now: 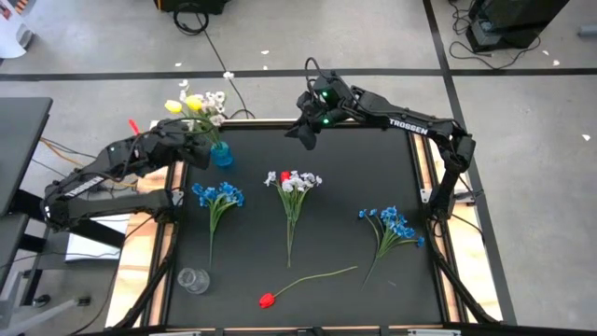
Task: Sort flowers into vase by color
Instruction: Put the white flowers into the blue vase
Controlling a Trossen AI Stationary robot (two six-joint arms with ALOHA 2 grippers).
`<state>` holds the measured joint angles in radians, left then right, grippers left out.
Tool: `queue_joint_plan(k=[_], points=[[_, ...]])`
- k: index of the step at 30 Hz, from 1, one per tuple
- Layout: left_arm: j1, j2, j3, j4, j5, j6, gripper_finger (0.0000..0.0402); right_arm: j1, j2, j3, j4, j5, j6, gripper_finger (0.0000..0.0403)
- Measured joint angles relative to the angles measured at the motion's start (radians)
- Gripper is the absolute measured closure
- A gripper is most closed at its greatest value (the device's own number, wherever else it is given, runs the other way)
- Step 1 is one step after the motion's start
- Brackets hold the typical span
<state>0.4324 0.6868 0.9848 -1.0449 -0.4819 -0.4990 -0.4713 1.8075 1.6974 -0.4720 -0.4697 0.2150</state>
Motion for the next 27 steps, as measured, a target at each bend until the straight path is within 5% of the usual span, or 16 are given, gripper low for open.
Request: queue_joint_plan(k=[8, 13, 27], points=[[0.0, -0.001, 0.075, -0.282, 0.224, -0.139, 0.0191, 0.059, 0.005, 0.0, -0.047, 0.063, 0.056, 0.0276], [-0.027, -0.003, 0.053, -0.28, 0.329, -0.163, 0.0205, 0.113, 0.006, 0.0, -0.11, 0.121, 0.096, 0.0276], [-0.407, 0.045, -0.23, 0.275, 0.319, -0.322, 0.0212, 0.259, 0.007, -0.073, -0.252, 0.301, 0.312, 0.0276]])
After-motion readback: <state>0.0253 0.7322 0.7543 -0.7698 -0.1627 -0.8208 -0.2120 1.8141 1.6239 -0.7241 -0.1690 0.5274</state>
